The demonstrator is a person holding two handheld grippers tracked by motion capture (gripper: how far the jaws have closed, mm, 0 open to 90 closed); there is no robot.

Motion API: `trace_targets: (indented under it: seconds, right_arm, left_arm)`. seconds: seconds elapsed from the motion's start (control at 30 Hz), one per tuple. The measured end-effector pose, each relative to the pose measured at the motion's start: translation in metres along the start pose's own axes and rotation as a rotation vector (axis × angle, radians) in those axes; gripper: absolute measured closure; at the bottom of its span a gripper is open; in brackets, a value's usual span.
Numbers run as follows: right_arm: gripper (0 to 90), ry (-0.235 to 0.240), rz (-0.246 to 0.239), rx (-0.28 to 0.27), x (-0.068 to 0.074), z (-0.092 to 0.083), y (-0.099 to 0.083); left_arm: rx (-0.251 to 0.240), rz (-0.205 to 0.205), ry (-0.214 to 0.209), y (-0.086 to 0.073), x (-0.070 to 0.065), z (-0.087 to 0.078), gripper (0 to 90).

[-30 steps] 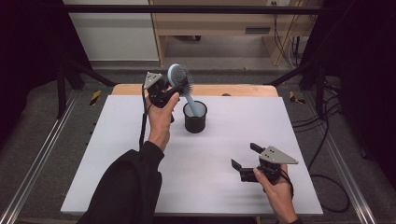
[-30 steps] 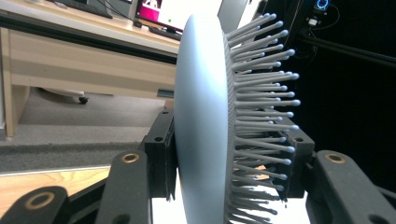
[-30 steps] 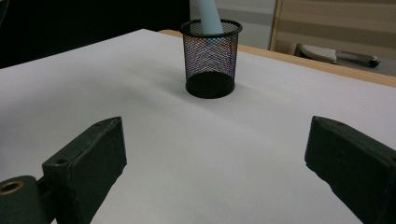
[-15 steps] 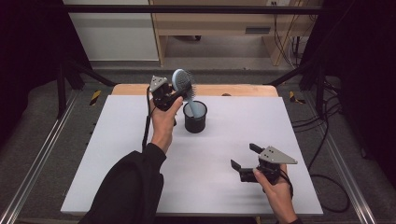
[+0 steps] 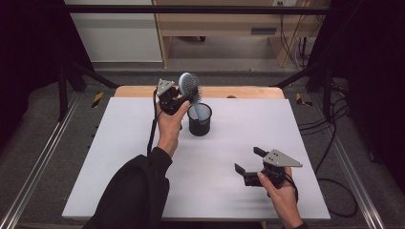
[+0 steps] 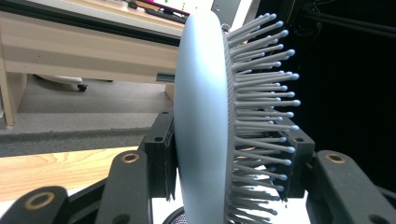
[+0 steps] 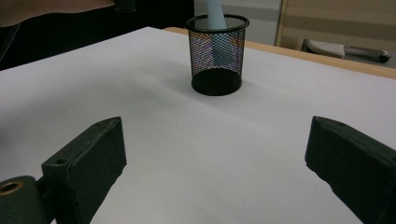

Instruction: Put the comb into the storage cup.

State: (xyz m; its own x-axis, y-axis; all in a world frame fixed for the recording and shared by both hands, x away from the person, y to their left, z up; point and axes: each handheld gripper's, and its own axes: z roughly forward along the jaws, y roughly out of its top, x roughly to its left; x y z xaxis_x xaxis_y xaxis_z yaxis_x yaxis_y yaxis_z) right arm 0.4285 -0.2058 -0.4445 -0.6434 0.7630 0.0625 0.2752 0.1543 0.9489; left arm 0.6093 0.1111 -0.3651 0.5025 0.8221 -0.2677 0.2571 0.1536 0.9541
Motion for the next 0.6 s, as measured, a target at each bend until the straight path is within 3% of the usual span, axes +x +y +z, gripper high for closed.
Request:
trace_targets:
  seconds: [0.6]
  right_arm:
    - [5.2, 0.003, -0.006, 0.008, 0.0002, -0.0009, -0.0011]
  left_arm:
    - [0.014, -0.001, -0.006, -0.0033, 0.0029, 0.0028, 50.1]
